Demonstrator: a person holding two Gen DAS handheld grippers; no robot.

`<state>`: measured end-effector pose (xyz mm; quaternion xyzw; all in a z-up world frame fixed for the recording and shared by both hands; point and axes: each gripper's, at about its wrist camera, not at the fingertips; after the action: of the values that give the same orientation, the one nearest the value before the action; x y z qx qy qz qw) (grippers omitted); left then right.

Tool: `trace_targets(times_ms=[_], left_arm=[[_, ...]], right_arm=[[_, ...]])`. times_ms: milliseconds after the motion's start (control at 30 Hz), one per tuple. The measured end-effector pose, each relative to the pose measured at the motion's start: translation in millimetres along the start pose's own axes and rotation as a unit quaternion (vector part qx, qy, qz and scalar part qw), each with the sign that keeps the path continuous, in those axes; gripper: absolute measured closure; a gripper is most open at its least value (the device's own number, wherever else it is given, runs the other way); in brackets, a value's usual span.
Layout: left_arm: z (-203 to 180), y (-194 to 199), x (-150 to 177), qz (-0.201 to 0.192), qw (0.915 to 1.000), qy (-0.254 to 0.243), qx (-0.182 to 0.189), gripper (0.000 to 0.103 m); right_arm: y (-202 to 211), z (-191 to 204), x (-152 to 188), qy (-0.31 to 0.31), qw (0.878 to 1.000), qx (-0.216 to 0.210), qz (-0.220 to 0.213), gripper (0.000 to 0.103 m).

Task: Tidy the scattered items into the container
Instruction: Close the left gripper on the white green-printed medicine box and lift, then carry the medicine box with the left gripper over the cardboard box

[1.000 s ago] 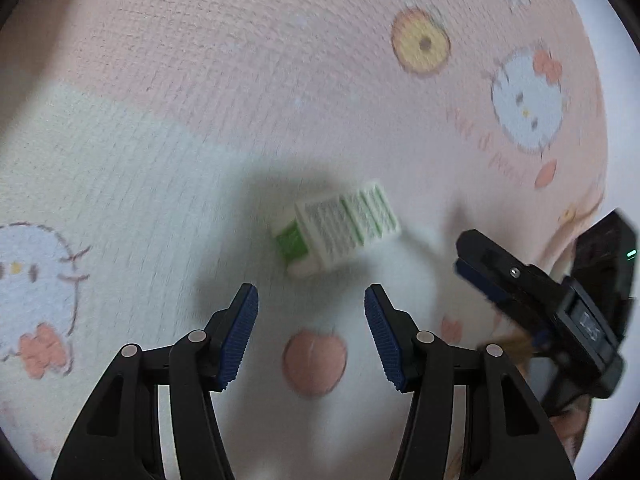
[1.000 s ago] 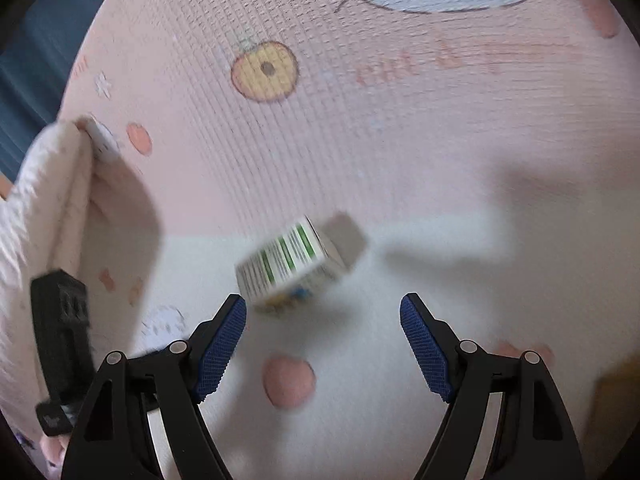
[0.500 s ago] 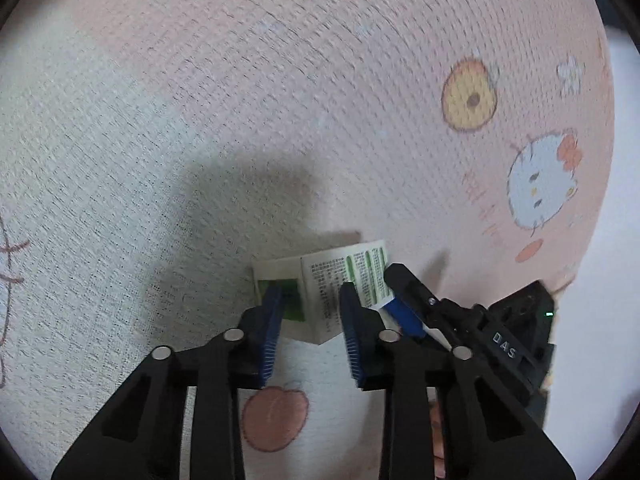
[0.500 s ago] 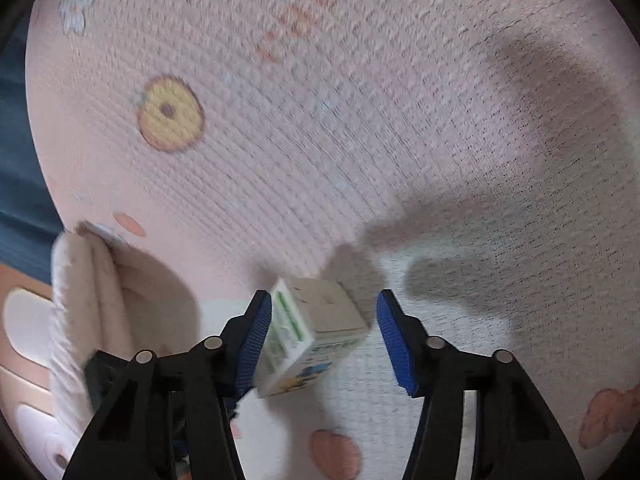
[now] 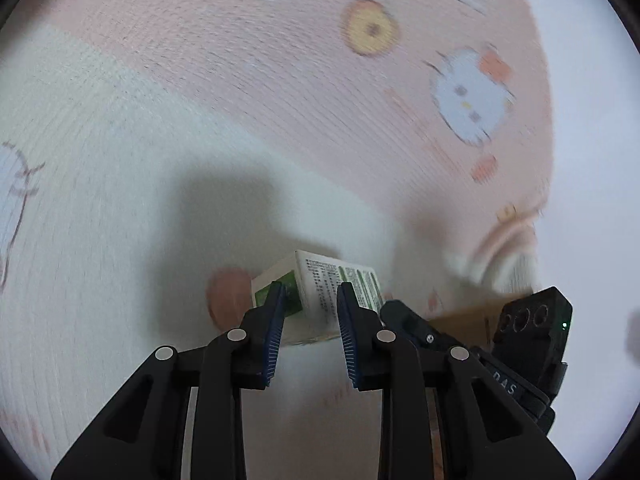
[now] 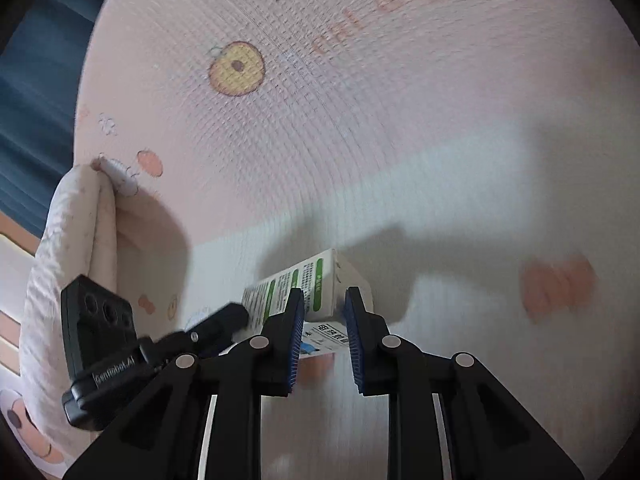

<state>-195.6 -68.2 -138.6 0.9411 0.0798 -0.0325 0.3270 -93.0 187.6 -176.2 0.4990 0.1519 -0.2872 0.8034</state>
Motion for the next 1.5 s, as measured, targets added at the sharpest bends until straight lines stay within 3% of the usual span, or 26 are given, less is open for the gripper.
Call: trace_targets(times_ms=[167, 267, 300, 400, 433, 500, 667, 733, 800, 833, 1333, 1500], left_arm=[[-5.9, 6.2, 47.8, 0.045, 0.9982, -0.038, -0.008, 0.074], [-1.3, 0.7, 71.1, 0.086, 0.9946, -0.056, -0.019, 0.074], [2.4, -5.7, 79.0, 0.094, 0.9930, -0.060, -0.039, 0.074], [12.0, -16.1, 85.3, 0.120, 0.9912, -0.034, -0.045, 0.074], [11.3, -15.4, 84.8, 0.114, 0.9919, -0.029, -0.046, 0.074], [4.8, -16.0, 82.7, 0.108, 0.9921, -0.035, -0.054, 0.074], [1.0, -10.0, 83.2, 0.110, 0.9905, -0.047, -0.068, 0.072], [1.9, -8.5, 84.1, 0.113, 0.9901, -0.044, -0.071, 0.070], [4.0, -10.1, 86.0, 0.122, 0.9893, -0.040, -0.069, 0.066], [5.3, -11.6, 86.8, 0.124, 0.9892, -0.037, -0.067, 0.065], [4.1, -22.3, 82.1, 0.122, 0.9901, -0.029, -0.063, 0.065], [-19.8, -6.7, 77.9, 0.110, 0.9893, -0.077, -0.057, 0.066]], right_arm=[[56.8, 12.5, 52.4, -0.003, 0.999, 0.039, -0.011, 0.085], [73.0, 12.9, 66.2, 0.024, 0.997, 0.073, 0.011, 0.085], [72.5, 13.1, 69.9, 0.027, 0.996, 0.079, 0.019, 0.085], [64.5, 3.9, 84.0, 0.035, 0.993, 0.092, 0.060, 0.085], [61.0, 0.0, 89.1, 0.035, 0.991, 0.101, 0.078, 0.085], [68.3, -4.7, 91.4, 0.024, 0.993, 0.095, 0.065, 0.084], [69.3, -13.4, 87.4, 0.013, 0.993, 0.088, 0.080, 0.083], [66.4, -12.2, 86.5, 0.019, 0.993, 0.083, 0.086, 0.077], [62.3, -11.8, 85.6, 0.024, 0.993, 0.074, 0.089, 0.059], [63.9, -11.9, 87.6, 0.026, 0.993, 0.073, 0.089, 0.057], [41.3, -18.5, 81.1, 0.015, 0.994, 0.058, 0.095, 0.056], [51.2, -1.5, 75.2, 0.031, 0.992, 0.075, 0.094, 0.057]])
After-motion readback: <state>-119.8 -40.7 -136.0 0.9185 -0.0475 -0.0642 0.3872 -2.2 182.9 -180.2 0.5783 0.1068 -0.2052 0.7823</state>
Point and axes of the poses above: each gripper's, at about its wrist camera, not at the fingertips, and y roughly against the way its jaws point, z to its left, x to its underside, and after that the axes turned 15 degrees about y, right-handed
